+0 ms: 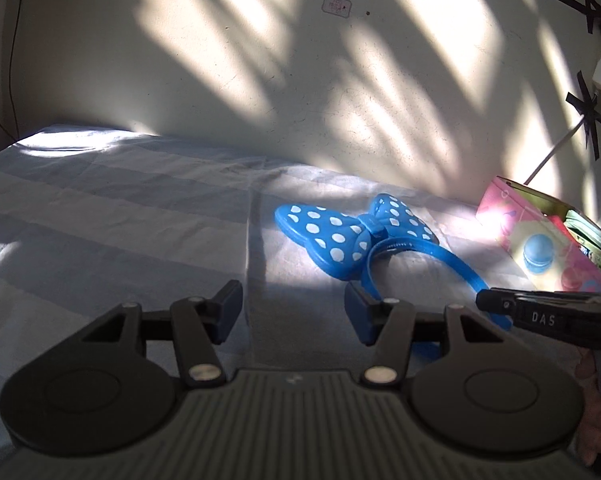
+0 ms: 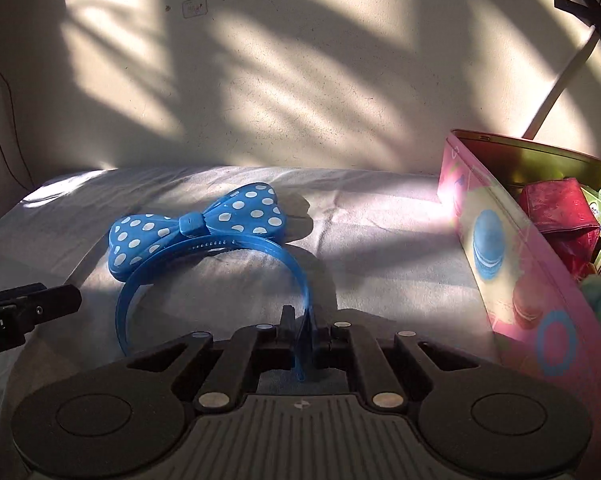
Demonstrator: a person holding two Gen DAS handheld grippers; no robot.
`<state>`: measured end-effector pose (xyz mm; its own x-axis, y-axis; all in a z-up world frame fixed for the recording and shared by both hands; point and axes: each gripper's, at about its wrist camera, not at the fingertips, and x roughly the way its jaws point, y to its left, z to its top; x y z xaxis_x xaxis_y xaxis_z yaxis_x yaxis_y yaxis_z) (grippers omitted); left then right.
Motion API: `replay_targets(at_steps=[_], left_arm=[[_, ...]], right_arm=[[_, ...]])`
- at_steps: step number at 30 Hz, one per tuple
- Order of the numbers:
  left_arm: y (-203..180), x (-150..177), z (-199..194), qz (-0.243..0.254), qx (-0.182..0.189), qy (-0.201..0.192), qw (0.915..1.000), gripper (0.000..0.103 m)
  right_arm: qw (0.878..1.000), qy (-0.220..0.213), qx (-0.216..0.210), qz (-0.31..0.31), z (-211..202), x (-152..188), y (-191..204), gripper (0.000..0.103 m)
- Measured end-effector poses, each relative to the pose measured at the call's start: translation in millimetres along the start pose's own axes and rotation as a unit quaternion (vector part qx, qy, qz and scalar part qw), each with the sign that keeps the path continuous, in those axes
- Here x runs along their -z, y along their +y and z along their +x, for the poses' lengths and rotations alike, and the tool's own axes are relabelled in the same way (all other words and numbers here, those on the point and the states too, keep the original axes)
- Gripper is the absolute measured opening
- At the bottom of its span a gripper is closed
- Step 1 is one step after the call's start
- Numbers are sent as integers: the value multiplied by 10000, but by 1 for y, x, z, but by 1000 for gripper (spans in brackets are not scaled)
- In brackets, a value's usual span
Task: Organize objects
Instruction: 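Move the left tool to the blue polka-dot bow headband and grasp it, then carry the headband into the pink tin and open the left tool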
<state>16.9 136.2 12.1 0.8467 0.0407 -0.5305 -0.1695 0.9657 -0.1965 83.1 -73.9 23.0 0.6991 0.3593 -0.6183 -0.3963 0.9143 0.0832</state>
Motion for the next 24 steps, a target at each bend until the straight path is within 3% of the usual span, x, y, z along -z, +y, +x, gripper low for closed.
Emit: replay_targets(at_steps=[4, 7, 10, 11, 12, 14, 15, 17, 19, 21, 24], left_arm=[[-10, 7, -12, -92, 538, 280, 9981, 59], [-30, 14, -18, 337, 229, 362, 9985, 61], [-38, 26, -9, 619, -123, 551, 9965, 56], [-40, 28, -9, 826, -287, 481, 9950, 47], [-42, 29, -9, 901, -357, 467, 9942, 30], [-38, 23, -11, 740, -343, 534, 9952, 16], [-35, 20, -12, 619, -283, 553, 9961, 15], [-35, 8, -23, 411, -131, 364, 9984, 14], [-50, -5, -38, 541, 0, 13, 9985, 14], [-78, -25, -52, 812, 220, -394, 9957, 15], [-119, -54, -58, 1021, 770, -693, 9894, 15]], right_arm=[[9998, -201, -14, 81, -35, 32, 9, 5], [9995, -322, -11, -52, -44, 43, 18, 5], [9979, -221, -450, 411, -47, 42, 11, 5], [9966, -198, -581, 548, -49, 43, 8, 5], [9951, -188, -713, 654, -48, 45, 7, 5], [9948, -249, -726, 666, -52, 48, 7, 6], [9945, -316, -738, 673, -56, 50, 7, 6], [9923, -558, -790, 776, -69, 48, 0, 6], [9903, -894, -749, 761, -81, 41, -7, 6], [9870, -1316, -589, 710, -97, 32, -17, 6], [9786, -1923, -159, 712, -118, 18, -45, 6]])
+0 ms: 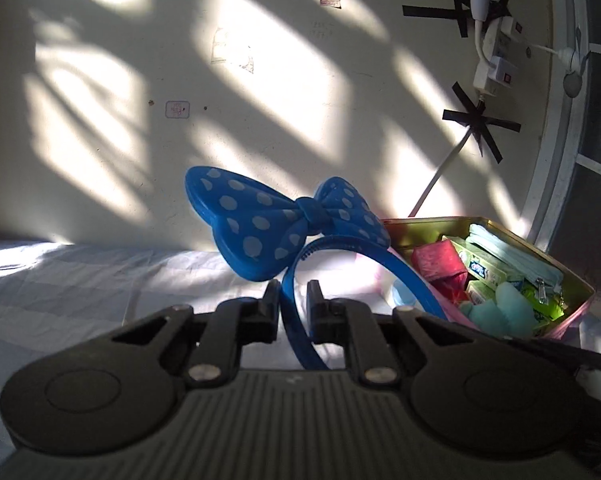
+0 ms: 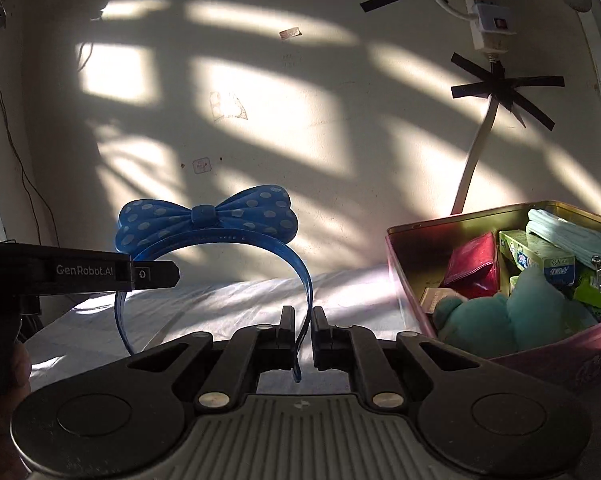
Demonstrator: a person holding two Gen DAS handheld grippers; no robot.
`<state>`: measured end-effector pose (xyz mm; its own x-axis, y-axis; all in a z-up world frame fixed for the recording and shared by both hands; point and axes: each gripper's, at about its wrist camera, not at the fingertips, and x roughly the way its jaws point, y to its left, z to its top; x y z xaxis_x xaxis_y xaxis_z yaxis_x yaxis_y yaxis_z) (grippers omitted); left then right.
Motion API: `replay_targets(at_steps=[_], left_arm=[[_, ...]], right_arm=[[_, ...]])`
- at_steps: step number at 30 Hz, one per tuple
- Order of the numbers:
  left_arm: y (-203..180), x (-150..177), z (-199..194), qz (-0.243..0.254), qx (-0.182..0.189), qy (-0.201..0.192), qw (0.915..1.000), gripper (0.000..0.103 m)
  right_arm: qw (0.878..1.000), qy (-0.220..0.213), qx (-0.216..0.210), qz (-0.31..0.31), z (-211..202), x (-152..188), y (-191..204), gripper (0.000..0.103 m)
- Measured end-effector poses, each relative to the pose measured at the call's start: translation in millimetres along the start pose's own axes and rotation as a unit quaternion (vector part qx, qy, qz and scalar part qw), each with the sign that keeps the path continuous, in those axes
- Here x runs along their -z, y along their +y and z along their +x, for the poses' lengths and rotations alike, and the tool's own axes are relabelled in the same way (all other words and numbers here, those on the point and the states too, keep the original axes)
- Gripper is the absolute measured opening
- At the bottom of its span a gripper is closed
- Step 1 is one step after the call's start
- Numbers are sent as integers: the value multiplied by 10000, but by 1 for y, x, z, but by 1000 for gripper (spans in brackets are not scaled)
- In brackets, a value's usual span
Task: Organize objects
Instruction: 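Carry the headband into the pink tin and open the left tool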
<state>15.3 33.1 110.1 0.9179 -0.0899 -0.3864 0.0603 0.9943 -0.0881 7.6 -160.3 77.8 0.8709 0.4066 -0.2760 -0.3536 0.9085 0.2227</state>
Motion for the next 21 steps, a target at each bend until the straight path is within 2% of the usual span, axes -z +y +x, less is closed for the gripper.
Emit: replay_targets(at_steps=[2, 5, 10, 12, 14, 15, 16, 17, 19, 21], left_arm=[[-26, -19, 13, 73, 423, -31, 9991, 15], [-71, -29, 44, 247, 951, 2, 9952, 15], [-126, -27, 104, 234, 1325, 441, 9899, 15], [-141, -24, 129, 316, 1291, 565, 9895, 16], [-152, -19, 152, 609, 994, 631, 9912, 18], [-155, -17, 161, 743, 766, 715, 9917, 26], [-156, -14, 167, 802, 595, 772, 9920, 29], [-155, -13, 169, 802, 522, 815, 9921, 30], [-148, -9, 163, 680, 692, 814, 9919, 32], [-147, -8, 150, 685, 636, 721, 9930, 39]], right_arm=[[9989, -298, 360, 22, -4, -14, -25, 6], [9945, -519, 904, 77, -8, -26, -64, 6], [9868, -456, 1553, 93, 6, -37, -122, 6], [9858, -300, 1654, 37, 19, -39, -138, 8], [9843, -166, 1756, -54, 32, -38, -154, 10], [9831, -194, 1821, 19, 36, -35, -159, 14], [9826, -209, 1838, 148, 38, -32, -164, 25], [9835, -214, 1769, 304, 38, -30, -169, 31], [9859, -225, 1598, 455, 32, -25, -173, 31], [9854, -361, 1603, 433, 25, -26, -172, 31]])
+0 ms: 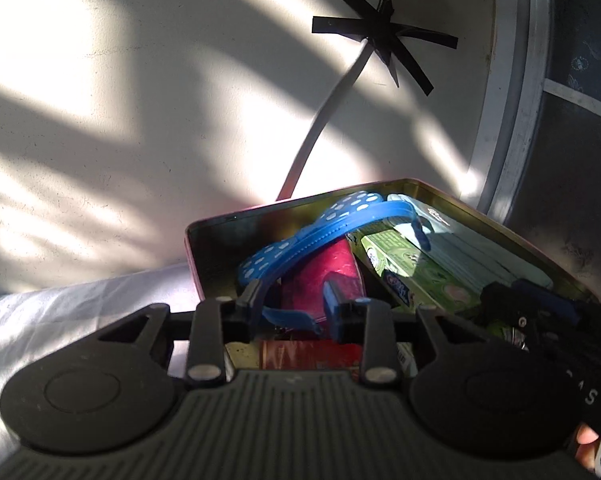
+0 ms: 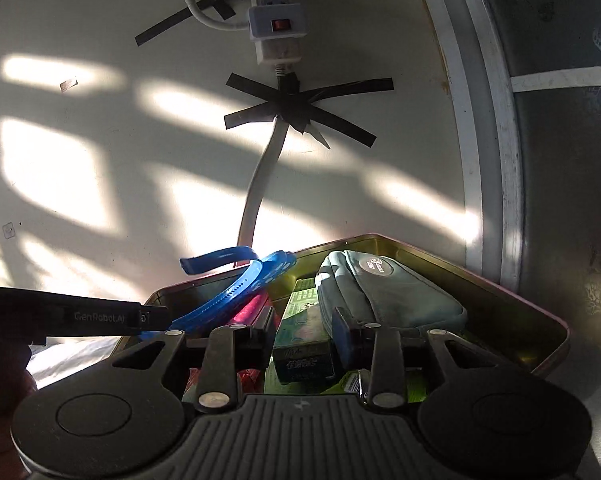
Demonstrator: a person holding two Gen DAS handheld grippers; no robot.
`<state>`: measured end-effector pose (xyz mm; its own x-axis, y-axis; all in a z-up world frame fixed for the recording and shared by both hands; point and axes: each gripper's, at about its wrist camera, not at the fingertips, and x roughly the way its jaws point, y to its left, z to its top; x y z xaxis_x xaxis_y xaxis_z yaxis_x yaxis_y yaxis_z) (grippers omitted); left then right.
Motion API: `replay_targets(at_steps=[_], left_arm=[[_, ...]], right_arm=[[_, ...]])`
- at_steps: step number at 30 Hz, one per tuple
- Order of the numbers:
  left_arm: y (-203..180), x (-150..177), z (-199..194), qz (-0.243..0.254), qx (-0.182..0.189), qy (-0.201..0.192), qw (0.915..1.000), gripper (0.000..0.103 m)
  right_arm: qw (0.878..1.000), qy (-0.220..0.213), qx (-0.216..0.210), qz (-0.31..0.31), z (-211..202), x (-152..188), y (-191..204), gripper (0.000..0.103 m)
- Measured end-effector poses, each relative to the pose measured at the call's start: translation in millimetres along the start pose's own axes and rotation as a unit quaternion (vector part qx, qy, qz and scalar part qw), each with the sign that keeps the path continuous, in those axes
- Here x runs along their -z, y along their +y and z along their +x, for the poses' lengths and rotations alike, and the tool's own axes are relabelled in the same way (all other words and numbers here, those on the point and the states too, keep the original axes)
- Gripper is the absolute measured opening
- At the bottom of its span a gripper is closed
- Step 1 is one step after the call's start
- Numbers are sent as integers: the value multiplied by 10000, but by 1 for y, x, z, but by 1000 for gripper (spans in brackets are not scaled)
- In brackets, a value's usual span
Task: Organize objects
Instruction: 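Carry the headband into the pink tin and open the left tool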
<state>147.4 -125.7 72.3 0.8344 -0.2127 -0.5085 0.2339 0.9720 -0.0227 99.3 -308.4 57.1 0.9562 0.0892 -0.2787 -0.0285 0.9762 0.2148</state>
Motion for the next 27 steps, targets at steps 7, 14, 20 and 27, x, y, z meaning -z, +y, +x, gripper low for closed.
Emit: replay_targets(at_steps=[7, 14, 20, 27], left_arm=[[-11, 12, -61, 64, -51, -243, 9997, 40], [-7, 37, -102, 60, -270, -74, 9996, 46], [8, 67, -117, -92, -447, 210, 9987, 46], [24, 94, -131, -242, -641, 366, 9970, 50]], right_arm=[[9993, -78, -248, 251, -29, 2, 1, 31], [9967, -123, -436, 675, -74, 9, -2, 32], [9965, 15, -568, 614, -104, 16, 7, 32], [9971, 129, -648, 377, -124, 26, 25, 33]])
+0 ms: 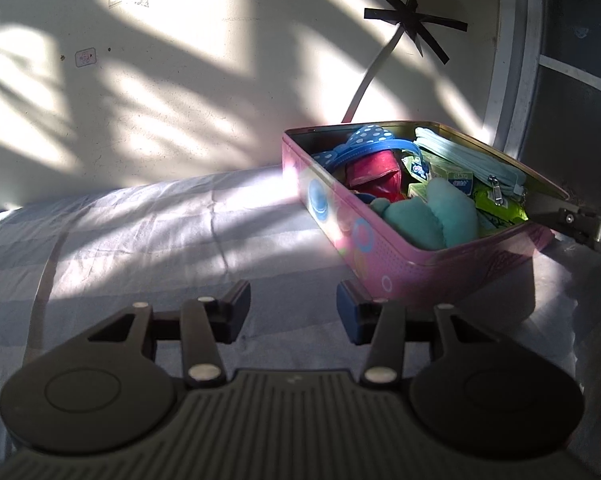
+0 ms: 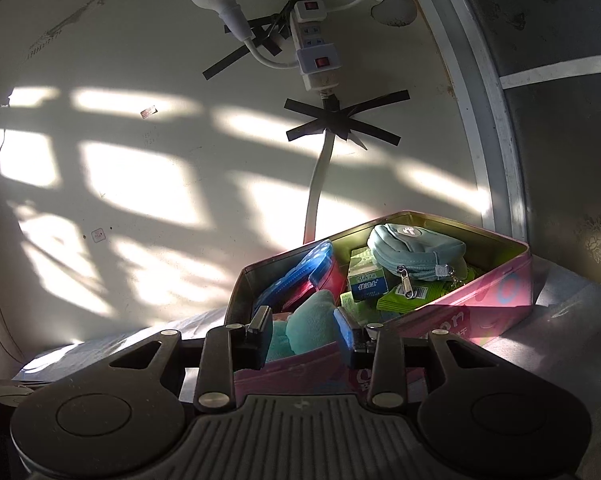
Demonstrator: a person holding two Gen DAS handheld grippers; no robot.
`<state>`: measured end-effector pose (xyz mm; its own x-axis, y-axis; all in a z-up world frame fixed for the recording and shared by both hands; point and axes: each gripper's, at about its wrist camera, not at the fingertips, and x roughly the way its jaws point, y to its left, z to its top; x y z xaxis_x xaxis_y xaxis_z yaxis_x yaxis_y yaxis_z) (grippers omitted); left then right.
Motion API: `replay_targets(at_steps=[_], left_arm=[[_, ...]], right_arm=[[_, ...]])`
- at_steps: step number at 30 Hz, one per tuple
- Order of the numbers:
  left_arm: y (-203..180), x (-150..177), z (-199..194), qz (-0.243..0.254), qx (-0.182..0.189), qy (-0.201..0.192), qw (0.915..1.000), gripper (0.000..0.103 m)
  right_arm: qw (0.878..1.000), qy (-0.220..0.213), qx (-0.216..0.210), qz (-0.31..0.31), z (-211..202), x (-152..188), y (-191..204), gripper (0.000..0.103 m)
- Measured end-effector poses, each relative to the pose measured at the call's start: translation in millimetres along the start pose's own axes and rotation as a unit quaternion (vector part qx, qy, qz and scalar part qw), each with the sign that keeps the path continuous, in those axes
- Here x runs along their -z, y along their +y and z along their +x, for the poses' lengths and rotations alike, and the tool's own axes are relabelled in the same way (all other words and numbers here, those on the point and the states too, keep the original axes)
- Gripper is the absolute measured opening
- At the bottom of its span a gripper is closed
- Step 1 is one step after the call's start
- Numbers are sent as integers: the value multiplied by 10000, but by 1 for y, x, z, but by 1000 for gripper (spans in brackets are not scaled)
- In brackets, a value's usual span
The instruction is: Organize objects
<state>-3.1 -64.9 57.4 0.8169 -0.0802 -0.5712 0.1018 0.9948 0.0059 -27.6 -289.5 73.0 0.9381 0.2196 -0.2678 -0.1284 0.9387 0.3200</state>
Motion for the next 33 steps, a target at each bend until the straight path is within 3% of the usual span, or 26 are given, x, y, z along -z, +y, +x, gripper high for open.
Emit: replay_targets(at_steps=[15, 33], left_arm=[[26, 27, -16, -253, -239, 34, 9994, 59], [25, 35, -22, -159, -209, -7, 9997, 65]], right_arm=[[9993, 194, -166, -270, -12, 15, 31, 35], [9984, 225, -233, -467, -16, 20, 48, 40]])
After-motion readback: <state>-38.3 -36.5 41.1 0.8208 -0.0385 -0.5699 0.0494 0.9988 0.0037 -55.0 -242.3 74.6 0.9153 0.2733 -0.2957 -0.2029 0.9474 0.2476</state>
